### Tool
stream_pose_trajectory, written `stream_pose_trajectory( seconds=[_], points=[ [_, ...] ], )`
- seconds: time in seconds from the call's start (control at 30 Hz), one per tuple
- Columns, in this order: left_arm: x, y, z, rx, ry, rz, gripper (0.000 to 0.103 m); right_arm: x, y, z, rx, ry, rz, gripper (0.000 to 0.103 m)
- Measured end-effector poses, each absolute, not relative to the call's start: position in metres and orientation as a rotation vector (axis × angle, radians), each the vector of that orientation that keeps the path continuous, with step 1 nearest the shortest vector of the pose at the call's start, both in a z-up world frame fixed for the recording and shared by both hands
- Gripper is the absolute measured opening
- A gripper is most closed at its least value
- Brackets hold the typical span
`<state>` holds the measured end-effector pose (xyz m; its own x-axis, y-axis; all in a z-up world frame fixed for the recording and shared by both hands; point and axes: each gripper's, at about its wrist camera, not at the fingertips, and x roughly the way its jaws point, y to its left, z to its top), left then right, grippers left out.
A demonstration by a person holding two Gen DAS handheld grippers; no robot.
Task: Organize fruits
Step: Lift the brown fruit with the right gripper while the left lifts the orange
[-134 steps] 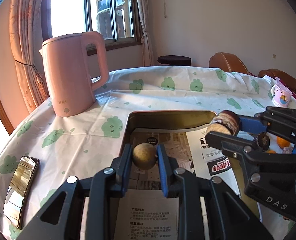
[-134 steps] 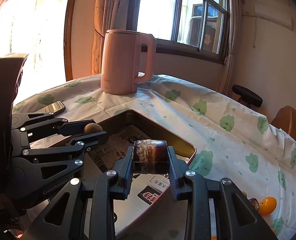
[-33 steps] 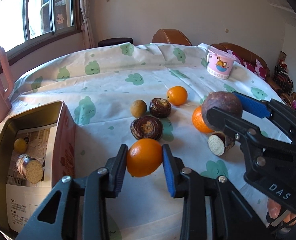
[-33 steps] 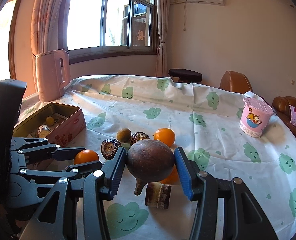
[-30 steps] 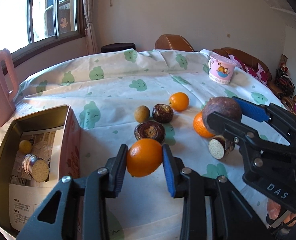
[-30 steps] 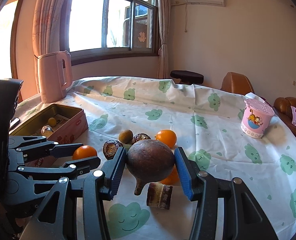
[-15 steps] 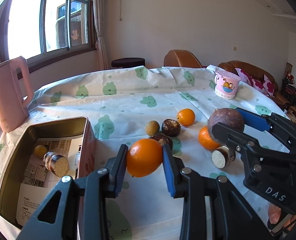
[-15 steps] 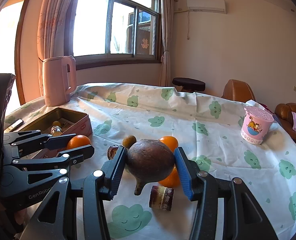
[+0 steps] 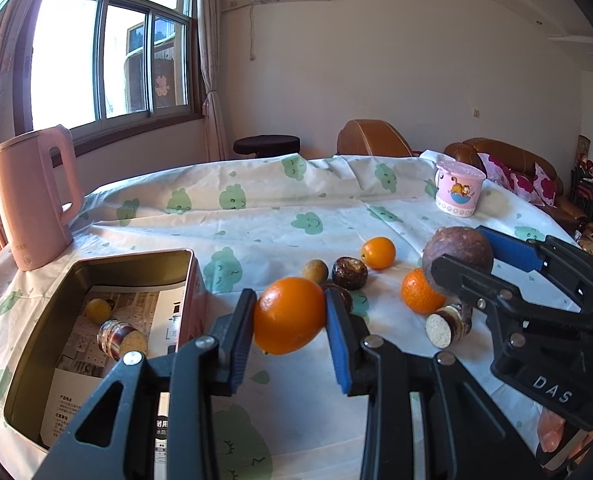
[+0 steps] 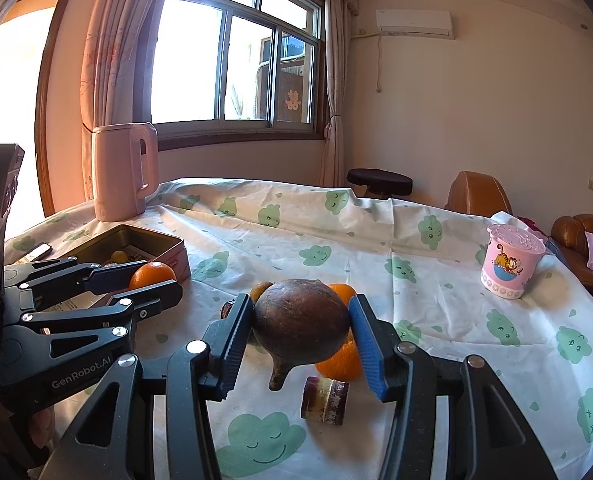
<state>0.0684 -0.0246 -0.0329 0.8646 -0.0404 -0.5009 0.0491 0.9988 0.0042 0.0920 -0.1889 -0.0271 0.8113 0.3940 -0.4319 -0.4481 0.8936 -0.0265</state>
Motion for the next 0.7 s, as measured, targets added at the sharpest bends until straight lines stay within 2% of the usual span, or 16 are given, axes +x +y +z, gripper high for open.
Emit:
stream_pose_trajectory(
  seconds=[0.7],
  points=[
    [0.0577, -0.0206, -0.0276, -0.002, 0.461, -0.017, 0.036, 0.0835, -0.1941, -0.0228, -0.109, 0.373, 0.461, 0.052]
  ],
)
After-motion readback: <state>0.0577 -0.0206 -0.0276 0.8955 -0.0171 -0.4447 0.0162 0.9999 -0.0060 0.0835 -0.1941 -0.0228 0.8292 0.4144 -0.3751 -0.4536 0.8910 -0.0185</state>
